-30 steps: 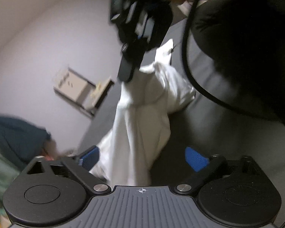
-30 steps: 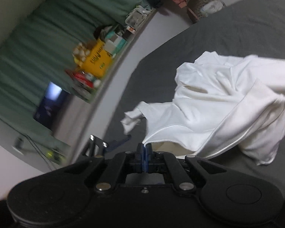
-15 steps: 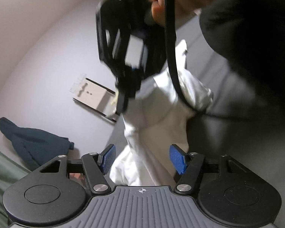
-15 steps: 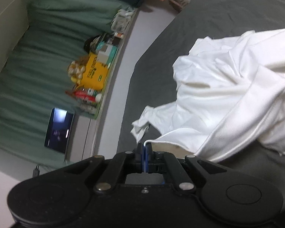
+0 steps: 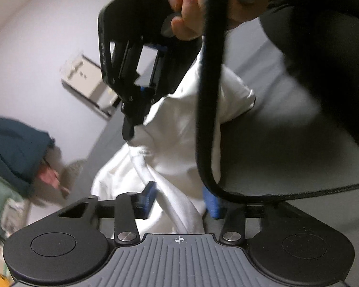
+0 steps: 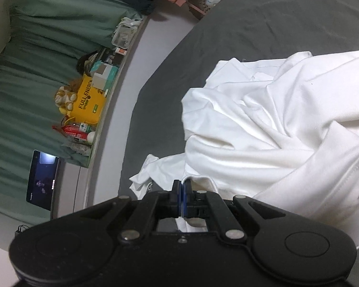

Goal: Fold clothes

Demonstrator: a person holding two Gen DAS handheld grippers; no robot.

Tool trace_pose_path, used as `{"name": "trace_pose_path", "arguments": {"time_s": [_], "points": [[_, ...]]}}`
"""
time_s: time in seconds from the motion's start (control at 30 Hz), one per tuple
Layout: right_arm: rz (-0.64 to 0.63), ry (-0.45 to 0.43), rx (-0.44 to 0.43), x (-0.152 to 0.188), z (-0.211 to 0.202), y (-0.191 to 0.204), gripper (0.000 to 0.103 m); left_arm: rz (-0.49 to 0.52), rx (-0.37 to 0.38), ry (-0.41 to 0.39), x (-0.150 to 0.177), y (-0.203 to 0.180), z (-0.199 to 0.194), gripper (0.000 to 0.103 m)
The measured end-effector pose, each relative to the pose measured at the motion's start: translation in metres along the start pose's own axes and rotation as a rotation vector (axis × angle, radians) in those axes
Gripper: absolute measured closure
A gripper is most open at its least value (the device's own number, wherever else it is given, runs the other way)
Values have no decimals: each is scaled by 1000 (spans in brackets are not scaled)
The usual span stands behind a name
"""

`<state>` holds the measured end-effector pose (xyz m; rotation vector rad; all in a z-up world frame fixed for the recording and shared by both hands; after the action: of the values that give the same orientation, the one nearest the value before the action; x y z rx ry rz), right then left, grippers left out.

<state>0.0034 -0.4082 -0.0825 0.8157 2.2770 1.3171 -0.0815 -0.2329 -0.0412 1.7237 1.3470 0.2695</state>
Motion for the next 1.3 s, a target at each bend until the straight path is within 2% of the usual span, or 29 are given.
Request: {"name": "trace_pose_path", "arguments": {"time_s": [0.17, 0.27, 0.33, 0.4, 0.43, 0.47, 0.5, 0.63, 0.7, 0.73, 0.77, 0.87, 1.0, 1.1, 1.3], "points": [[-33, 3, 25, -6, 4, -6, 97, -56, -10, 55, 8, 5, 10, 59], [-51, 14, 22, -5, 1, -9, 97, -112, 18, 67, 15, 9, 11, 59], [-69, 22, 20, -3, -1, -9, 94, -105, 18, 63, 24, 8, 16, 59], [-112, 22, 28, 2, -4, -7, 81, -94, 15, 63, 23, 7, 17, 59], [-151, 24, 34, 5, -6, -5, 67, -92, 16, 65, 23, 7, 18, 59], [-191, 25, 40, 9, -8, -2, 60, -96, 15, 68, 23, 7, 18, 59], [-231, 27, 46, 12, -10, 1, 59, -100, 15, 70, 23, 8, 18, 59], [-408, 72, 100, 27, -5, 13, 61, -107, 10, 67, 22, 8, 20, 59], [-490, 96, 152, 33, 3, 18, 72, -106, 4, 59, 22, 9, 18, 59], [-526, 110, 185, 36, 7, 20, 88, -108, 3, 55, 22, 9, 16, 59], [-554, 117, 209, 38, 9, 22, 97, -110, 1, 52, 22, 9, 14, 59], [-557, 130, 171, 43, -1, 30, 97, -110, -22, 13, 19, 11, 2, 59], [-472, 176, 75, 46, -22, 37, 98, -98, -63, -47, 14, 13, -17, 59], [-466, 182, 36, 50, -36, 42, 98, -88, -91, -87, 10, 15, -29, 59], [-528, 164, 56, 64, -51, 46, 98, -52, -131, -102, 12, 15, -39, 59]]}}
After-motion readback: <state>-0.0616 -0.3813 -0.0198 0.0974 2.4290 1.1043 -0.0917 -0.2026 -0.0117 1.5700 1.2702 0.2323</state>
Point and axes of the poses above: each gripper's, at about its wrist camera, not at the fingertips, and z roughly the way its jaws point, y to its left, x to its underside, the point moved 3 cm from there along z, roughly the way its jaws point, and after that the axes turned 14 degrees about z, right-handed, at the moved point
